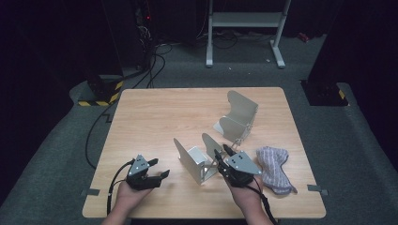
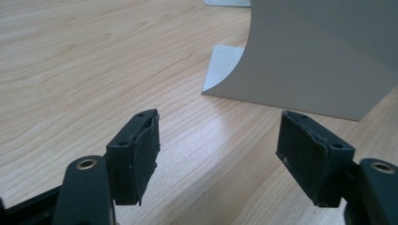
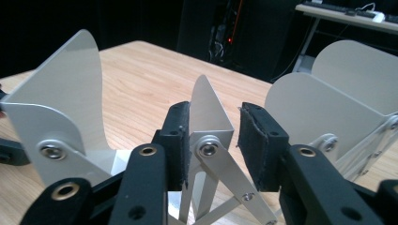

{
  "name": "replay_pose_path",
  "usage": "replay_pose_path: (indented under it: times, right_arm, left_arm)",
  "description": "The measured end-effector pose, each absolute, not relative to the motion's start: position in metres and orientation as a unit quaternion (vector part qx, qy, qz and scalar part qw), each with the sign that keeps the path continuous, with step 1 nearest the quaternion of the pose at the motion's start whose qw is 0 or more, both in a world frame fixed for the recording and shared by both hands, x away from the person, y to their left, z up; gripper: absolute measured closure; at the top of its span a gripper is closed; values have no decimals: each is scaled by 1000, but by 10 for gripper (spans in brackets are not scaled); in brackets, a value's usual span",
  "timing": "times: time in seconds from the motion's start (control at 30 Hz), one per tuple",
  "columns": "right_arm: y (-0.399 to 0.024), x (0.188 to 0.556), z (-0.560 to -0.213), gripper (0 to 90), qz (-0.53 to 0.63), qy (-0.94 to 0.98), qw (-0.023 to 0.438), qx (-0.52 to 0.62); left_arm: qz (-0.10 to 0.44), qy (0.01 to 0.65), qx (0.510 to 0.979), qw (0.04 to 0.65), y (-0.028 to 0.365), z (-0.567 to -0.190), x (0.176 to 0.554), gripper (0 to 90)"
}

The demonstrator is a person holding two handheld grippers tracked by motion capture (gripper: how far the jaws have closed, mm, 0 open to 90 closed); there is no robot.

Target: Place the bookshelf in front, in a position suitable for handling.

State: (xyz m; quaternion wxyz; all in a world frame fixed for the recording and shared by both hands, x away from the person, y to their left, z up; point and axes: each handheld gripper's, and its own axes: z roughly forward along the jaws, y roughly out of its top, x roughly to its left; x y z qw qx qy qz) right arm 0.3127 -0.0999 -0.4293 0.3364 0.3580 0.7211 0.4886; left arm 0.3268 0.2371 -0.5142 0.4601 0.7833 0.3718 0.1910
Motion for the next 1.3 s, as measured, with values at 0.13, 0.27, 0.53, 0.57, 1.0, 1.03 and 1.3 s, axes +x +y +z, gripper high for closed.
replay_pose_path:
  times: [0.13, 0.27, 0.53, 0.57, 1.0, 1.03, 1.3]
  right_arm:
    - [-112, 305, -427, 628, 498, 708, 343, 366]
    - [-127, 308, -431, 644, 481, 700, 359, 386]
    - [-159, 361, -455, 688, 405, 689, 388, 459]
    - [-161, 369, -456, 691, 399, 687, 391, 465]
    - [-130, 422, -462, 717, 380, 704, 374, 469]
    - [-125, 425, -463, 714, 379, 707, 373, 467]
    - [-81, 457, -469, 701, 379, 735, 347, 444]
  left_arm:
    - [187, 372, 778, 471, 231, -514, 328, 302]
    - [185, 371, 778, 472, 225, -513, 331, 302]
    - [179, 371, 775, 480, 217, -511, 334, 304]
    - [180, 371, 775, 480, 217, -511, 334, 304]
    - [180, 377, 769, 485, 229, -510, 330, 304]
    - [180, 377, 768, 485, 230, -510, 329, 304]
    - [178, 375, 769, 486, 234, -510, 323, 317]
